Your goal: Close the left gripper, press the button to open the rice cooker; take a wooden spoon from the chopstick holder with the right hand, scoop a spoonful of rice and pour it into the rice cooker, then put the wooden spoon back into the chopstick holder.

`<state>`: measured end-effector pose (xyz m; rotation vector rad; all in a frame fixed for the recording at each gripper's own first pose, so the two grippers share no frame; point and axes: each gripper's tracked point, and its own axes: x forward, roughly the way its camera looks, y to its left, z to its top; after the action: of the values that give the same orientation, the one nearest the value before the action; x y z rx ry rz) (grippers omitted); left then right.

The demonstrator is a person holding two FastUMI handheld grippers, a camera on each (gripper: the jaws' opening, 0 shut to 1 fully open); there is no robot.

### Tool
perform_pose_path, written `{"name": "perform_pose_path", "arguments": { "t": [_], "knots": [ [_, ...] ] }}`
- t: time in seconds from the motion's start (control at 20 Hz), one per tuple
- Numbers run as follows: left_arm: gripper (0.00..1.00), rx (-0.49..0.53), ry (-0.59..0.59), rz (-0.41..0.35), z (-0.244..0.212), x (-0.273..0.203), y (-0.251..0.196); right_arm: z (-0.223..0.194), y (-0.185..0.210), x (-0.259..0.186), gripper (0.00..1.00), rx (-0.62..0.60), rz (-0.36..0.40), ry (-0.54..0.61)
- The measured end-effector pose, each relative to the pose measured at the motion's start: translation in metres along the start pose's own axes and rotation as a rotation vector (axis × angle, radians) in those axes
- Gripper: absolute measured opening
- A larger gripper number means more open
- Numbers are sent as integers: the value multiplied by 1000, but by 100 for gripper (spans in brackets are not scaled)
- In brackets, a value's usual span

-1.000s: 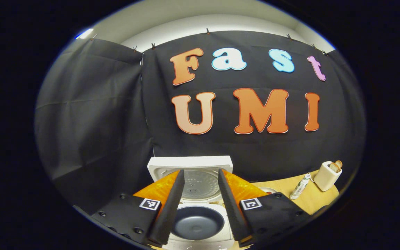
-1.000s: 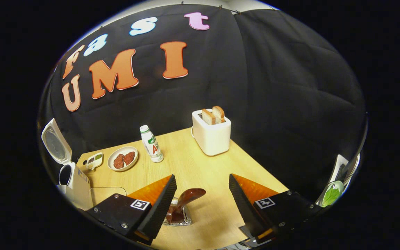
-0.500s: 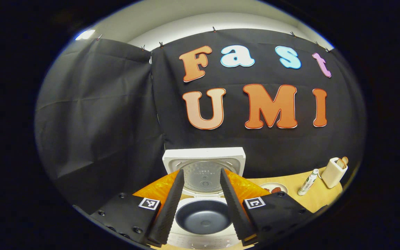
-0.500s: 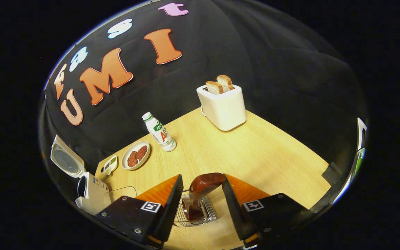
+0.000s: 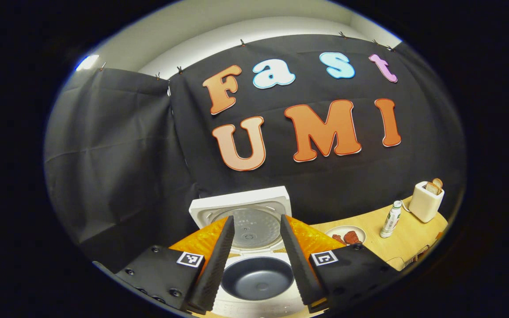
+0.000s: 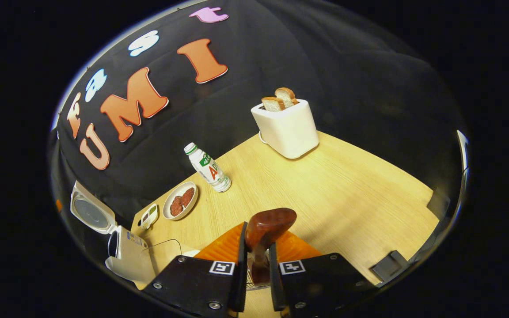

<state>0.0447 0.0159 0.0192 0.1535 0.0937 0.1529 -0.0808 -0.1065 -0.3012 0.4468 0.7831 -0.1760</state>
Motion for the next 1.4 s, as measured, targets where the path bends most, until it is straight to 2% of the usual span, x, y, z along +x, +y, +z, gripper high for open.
{"name": "perform_pose_path", "arguments": {
  "t": [0.05, 0.25, 0.35, 0.4, 0.45, 0.65, 0.7, 0.8, 1.05, 1.1, 1.15, 1.3, 1.4],
  "knots": [
    [74, 0, -1, -8, -2, -2, -4, 1, 1, 0, 22, 9, 1, -5],
    [78, 7, 12, -36, -7, 4, -17, -5, 1, -11, 23, 27, 0, 3],
    [78, 15, 5, -47, -4, 6, -22, -6, 6, -14, 18, 28, -5, 16],
    [74, 24, 3, -53, -1, 7, -25, -7, 9, -17, 17, 19, -8, 21],
    [74, 34, -2, -60, 2, 8, -28, -5, 12, -18, 15, 3, -6, 24],
    [74, 51, -40, -75, 13, 7, -36, 28, 33, -29, 15, -40, 13, -27],
    [70, 51, -38, -83, 10, 5, -38, 38, 39, -35, 15, -57, 15, -49],
    [70, 45, -35, -87, 7, 5, -37, 55, 52, -43, 15, -90, 29, -83],
    [97, 9, -23, -50, -1, 1, -16, 78, 109, -58, 15, -135, 145, -123],
    [92, 1, -14, -38, -6, 0, -9, 75, 121, -59, 15, -149, 170, -120],
    [100, -5, -4, -23, -10, 0, -2, 72, 134, -58, 15, -163, 193, -113],
    [96, -9, 26, 16, -25, -8, 17, 52, 168, -53, 15, -226, 254, -85],
    [97, -5, 43, 44, -35, -16, 32, 31, 188, -49, 15, -279, 288, -53]
  ]
}}
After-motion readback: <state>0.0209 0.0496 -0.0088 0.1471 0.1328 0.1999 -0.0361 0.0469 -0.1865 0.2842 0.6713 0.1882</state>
